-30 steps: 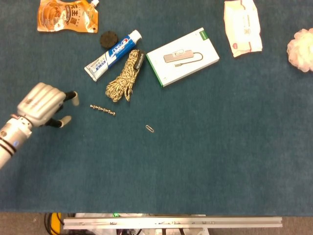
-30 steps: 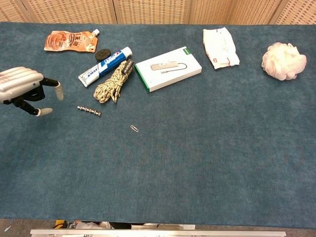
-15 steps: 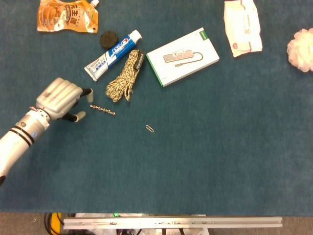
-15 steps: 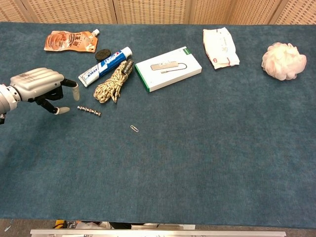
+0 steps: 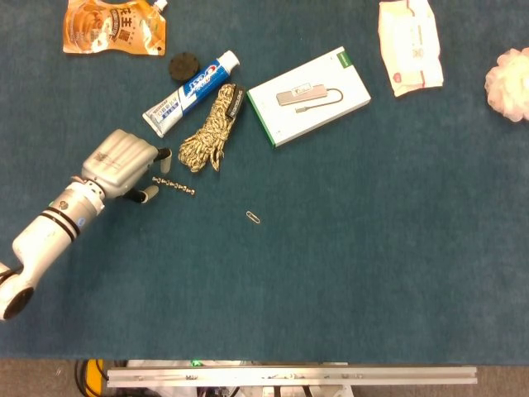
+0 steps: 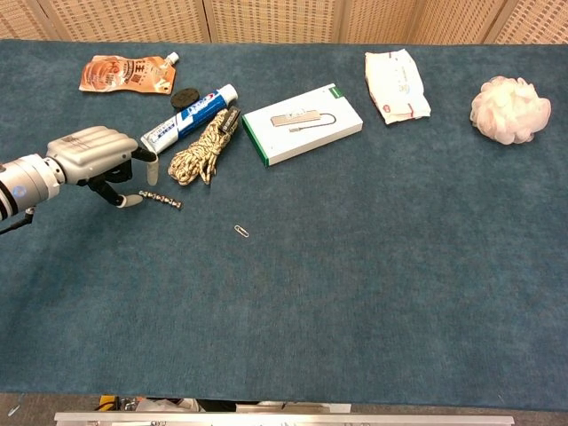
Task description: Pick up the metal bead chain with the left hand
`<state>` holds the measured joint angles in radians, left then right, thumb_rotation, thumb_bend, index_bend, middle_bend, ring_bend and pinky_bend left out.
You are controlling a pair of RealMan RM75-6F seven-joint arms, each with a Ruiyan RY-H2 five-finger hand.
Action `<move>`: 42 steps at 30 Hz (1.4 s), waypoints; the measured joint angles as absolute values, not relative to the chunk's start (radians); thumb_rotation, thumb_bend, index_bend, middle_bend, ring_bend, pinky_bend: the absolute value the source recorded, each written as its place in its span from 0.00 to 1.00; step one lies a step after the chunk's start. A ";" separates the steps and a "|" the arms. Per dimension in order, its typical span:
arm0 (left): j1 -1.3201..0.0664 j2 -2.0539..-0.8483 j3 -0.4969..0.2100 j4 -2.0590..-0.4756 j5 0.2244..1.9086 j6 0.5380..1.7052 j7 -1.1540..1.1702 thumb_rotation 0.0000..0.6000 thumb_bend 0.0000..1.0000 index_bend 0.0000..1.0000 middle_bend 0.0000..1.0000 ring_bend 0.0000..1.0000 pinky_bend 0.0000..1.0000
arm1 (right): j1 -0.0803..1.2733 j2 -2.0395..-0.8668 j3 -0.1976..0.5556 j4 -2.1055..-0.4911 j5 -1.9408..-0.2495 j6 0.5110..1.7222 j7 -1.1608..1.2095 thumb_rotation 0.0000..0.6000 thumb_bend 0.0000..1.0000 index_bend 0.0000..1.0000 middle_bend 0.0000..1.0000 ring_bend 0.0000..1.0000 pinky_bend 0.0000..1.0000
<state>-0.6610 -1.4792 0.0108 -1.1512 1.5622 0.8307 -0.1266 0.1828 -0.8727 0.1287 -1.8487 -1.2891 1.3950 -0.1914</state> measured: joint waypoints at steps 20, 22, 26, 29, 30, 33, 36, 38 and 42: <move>-0.676 -1.517 0.004 -1.130 1.466 0.782 -0.080 1.00 0.30 0.49 1.00 1.00 1.00 | 0.160 -0.868 0.131 -1.833 -1.296 1.406 -0.156 1.00 0.11 0.43 0.51 0.44 0.46; -0.676 -1.517 0.004 -1.131 1.462 0.781 -0.079 1.00 0.30 0.49 1.00 1.00 1.00 | 0.159 -0.867 0.131 -1.832 -1.298 1.407 -0.153 1.00 0.11 0.43 0.51 0.44 0.46; -0.677 -1.512 0.006 -1.142 1.455 0.779 -0.073 1.00 0.30 0.51 1.00 1.00 1.00 | 0.156 -0.866 0.131 -1.831 -1.301 1.409 -0.148 1.00 0.11 0.43 0.51 0.44 0.46; -0.677 -1.512 0.006 -1.147 1.449 0.780 -0.068 1.00 0.30 0.51 1.00 1.00 1.00 | 0.152 -0.865 0.131 -1.831 -1.303 1.412 -0.145 1.00 0.11 0.43 0.51 0.44 0.46; -0.677 -1.513 0.006 -1.148 1.448 0.781 -0.067 1.00 0.30 0.51 1.00 1.00 1.00 | 0.151 -0.865 0.131 -1.831 -1.304 1.413 -0.144 1.00 0.11 0.43 0.51 0.44 0.46; -0.675 -1.514 0.008 -1.150 1.446 0.784 -0.064 1.00 0.30 0.51 1.00 1.00 1.00 | 0.146 -0.862 0.131 -1.830 -1.306 1.419 -0.140 1.00 0.11 0.43 0.51 0.44 0.46; -0.676 -1.515 0.009 -1.150 1.442 0.783 -0.063 1.00 0.30 0.51 1.00 1.00 1.00 | 0.140 -0.859 0.131 -1.830 -1.307 1.423 -0.135 1.00 0.11 0.43 0.51 0.44 0.46; -0.676 -1.518 0.008 -1.150 1.438 0.780 -0.064 1.00 0.30 0.51 1.00 1.00 1.00 | 0.138 -0.858 0.130 -1.829 -1.310 1.425 -0.132 1.00 0.11 0.43 0.51 0.44 0.46; -0.679 -1.524 0.007 -1.148 1.429 0.773 -0.059 1.00 0.30 0.52 1.00 1.00 1.00 | 0.134 -0.857 0.130 -1.829 -1.313 1.428 -0.128 1.00 0.11 0.43 0.51 0.44 0.46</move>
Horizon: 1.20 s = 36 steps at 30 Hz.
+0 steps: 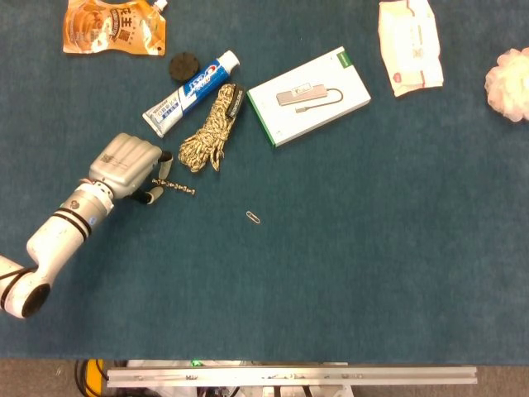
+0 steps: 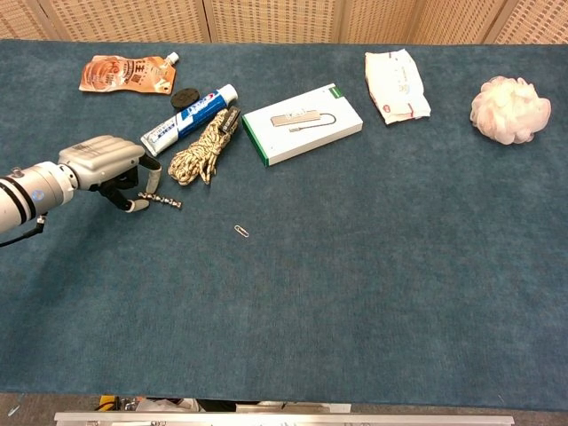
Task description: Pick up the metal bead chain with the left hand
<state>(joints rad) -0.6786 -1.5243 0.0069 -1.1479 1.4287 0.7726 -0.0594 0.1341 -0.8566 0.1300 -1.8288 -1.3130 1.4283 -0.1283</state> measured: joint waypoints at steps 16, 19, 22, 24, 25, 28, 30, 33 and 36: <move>-0.674 -1.525 -0.003 -1.154 1.399 0.775 -0.064 1.00 0.32 0.58 1.00 1.00 1.00 | 0.121 -0.855 0.134 -1.821 -1.316 1.438 -0.106 1.00 0.11 0.43 0.51 0.44 0.46; -0.673 -1.521 -0.008 -1.162 1.395 0.777 -0.072 1.00 0.33 0.58 1.00 1.00 1.00 | 0.119 -0.854 0.135 -1.821 -1.316 1.440 -0.103 1.00 0.11 0.43 0.51 0.44 0.46; -0.672 -1.510 -0.013 -1.175 1.392 0.783 -0.082 1.00 0.34 0.59 1.00 1.00 1.00 | 0.117 -0.854 0.135 -1.820 -1.319 1.441 -0.099 1.00 0.11 0.43 0.51 0.44 0.46; -0.671 -1.498 -0.015 -1.189 1.392 0.787 -0.089 1.00 0.35 0.59 1.00 1.00 1.00 | 0.116 -0.854 0.135 -1.820 -1.321 1.442 -0.097 1.00 0.11 0.43 0.51 0.44 0.46; -0.671 -1.492 -0.016 -1.196 1.393 0.789 -0.092 1.00 0.35 0.59 1.00 1.00 1.00 | 0.115 -0.854 0.135 -1.819 -1.322 1.443 -0.095 1.00 0.11 0.43 0.51 0.44 0.46; -0.668 -1.466 -0.019 -1.231 1.396 0.802 -0.103 1.00 0.36 0.59 1.00 1.00 1.00 | 0.113 -0.855 0.135 -1.818 -1.325 1.444 -0.089 1.00 0.11 0.43 0.51 0.44 0.46; -0.664 -1.444 -0.020 -1.263 1.402 0.816 -0.110 1.00 0.36 0.59 1.00 1.00 1.00 | 0.112 -0.855 0.134 -1.816 -1.327 1.444 -0.086 1.00 0.11 0.43 0.51 0.44 0.46; -0.658 -1.407 -0.020 -1.318 1.415 0.841 -0.115 1.00 0.36 0.59 1.00 1.00 1.00 | 0.111 -0.855 0.134 -1.815 -1.330 1.445 -0.083 1.00 0.11 0.43 0.51 0.44 0.46; -0.653 -1.371 -0.020 -1.381 1.428 0.863 -0.122 1.00 0.36 0.59 1.00 1.00 1.00 | 0.109 -0.855 0.135 -1.815 -1.333 1.449 -0.081 1.00 0.11 0.43 0.51 0.44 0.46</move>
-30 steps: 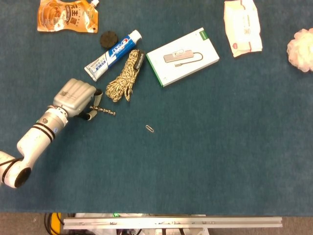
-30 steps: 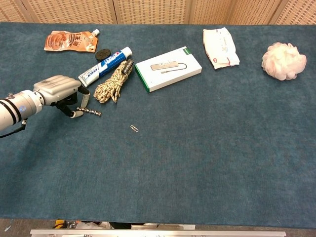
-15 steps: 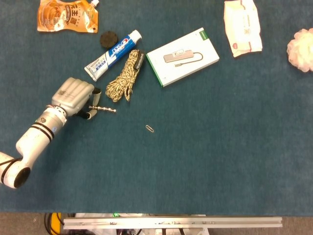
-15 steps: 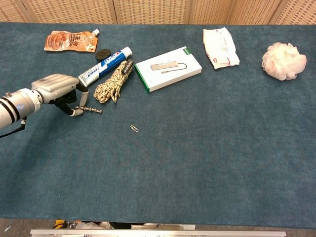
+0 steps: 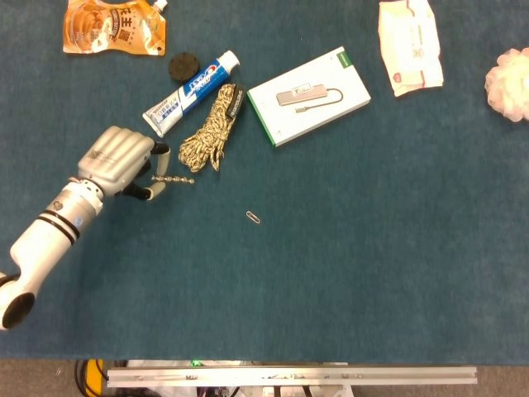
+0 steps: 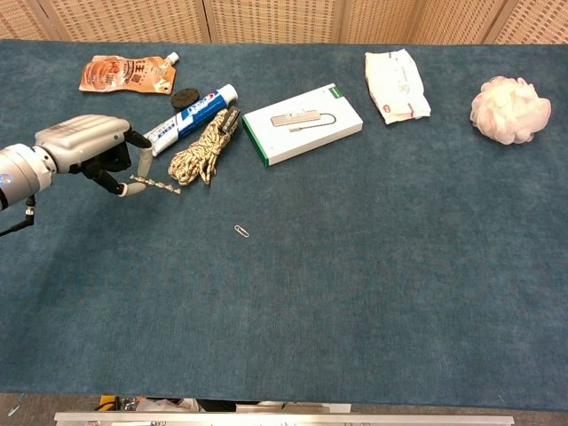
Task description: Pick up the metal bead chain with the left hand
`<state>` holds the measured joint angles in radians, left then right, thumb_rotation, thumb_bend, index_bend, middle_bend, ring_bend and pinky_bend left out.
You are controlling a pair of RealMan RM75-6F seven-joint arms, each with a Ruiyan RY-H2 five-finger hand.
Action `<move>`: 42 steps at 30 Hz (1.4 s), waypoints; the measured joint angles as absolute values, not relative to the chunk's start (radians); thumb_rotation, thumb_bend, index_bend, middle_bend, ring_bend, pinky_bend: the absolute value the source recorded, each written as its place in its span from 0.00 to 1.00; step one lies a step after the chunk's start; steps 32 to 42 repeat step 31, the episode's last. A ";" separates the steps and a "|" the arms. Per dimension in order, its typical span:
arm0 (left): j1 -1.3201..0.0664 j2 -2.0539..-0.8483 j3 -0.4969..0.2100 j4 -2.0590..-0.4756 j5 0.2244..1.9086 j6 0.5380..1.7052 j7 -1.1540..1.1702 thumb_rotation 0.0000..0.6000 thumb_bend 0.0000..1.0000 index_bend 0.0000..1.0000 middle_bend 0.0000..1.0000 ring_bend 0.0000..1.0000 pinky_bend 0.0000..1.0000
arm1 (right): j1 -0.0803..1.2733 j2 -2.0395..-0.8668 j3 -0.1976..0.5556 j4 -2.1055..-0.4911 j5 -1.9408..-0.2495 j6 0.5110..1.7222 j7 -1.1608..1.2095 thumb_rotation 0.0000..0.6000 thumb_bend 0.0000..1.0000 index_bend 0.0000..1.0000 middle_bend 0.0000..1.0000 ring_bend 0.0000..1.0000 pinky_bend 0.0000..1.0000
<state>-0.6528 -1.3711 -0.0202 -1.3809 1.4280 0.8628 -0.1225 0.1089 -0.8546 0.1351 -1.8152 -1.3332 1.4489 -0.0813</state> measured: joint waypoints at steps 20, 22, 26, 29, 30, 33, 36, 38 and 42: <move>-0.659 -1.357 -0.018 -1.621 1.452 0.899 -0.004 1.00 0.36 0.59 1.00 1.00 1.00 | 0.106 -0.864 0.134 -1.785 -1.329 1.432 -0.047 1.00 0.11 0.43 0.51 0.44 0.46; -0.661 -1.381 -0.015 -1.614 1.445 0.894 0.023 1.00 0.36 0.59 1.00 1.00 1.00 | 0.104 -0.865 0.133 -1.782 -1.329 1.432 -0.041 1.00 0.11 0.43 0.51 0.44 0.46; -0.666 -1.429 -0.012 -1.600 1.425 0.881 0.052 1.00 0.36 0.59 1.00 1.00 1.00 | 0.101 -0.863 0.134 -1.778 -1.328 1.434 -0.036 1.00 0.11 0.43 0.51 0.44 0.46; -0.671 -1.446 -0.016 -1.593 1.409 0.875 0.058 1.00 0.36 0.59 1.00 1.00 1.00 | 0.098 -0.862 0.133 -1.776 -1.327 1.436 -0.032 1.00 0.11 0.43 0.51 0.44 0.46; -0.672 -1.448 -0.018 -1.592 1.406 0.873 0.059 1.00 0.36 0.59 1.00 1.00 1.00 | 0.097 -0.862 0.133 -1.775 -1.327 1.436 -0.030 1.00 0.11 0.43 0.51 0.44 0.46; -0.673 -1.450 -0.019 -1.592 1.402 0.872 0.058 1.00 0.36 0.59 1.00 1.00 1.00 | 0.096 -0.862 0.133 -1.774 -1.327 1.436 -0.028 1.00 0.11 0.43 0.51 0.44 0.46; -0.673 -1.450 -0.019 -1.592 1.402 0.872 0.058 1.00 0.36 0.59 1.00 1.00 1.00 | 0.096 -0.862 0.133 -1.774 -1.327 1.436 -0.028 1.00 0.11 0.43 0.51 0.44 0.46; -0.673 -1.450 -0.019 -1.592 1.402 0.872 0.058 1.00 0.36 0.59 1.00 1.00 1.00 | 0.096 -0.862 0.133 -1.774 -1.327 1.436 -0.028 1.00 0.11 0.43 0.51 0.44 0.46; -0.673 -1.450 -0.019 -1.592 1.402 0.872 0.058 1.00 0.36 0.59 1.00 1.00 1.00 | 0.096 -0.862 0.133 -1.774 -1.327 1.436 -0.028 1.00 0.11 0.43 0.51 0.44 0.46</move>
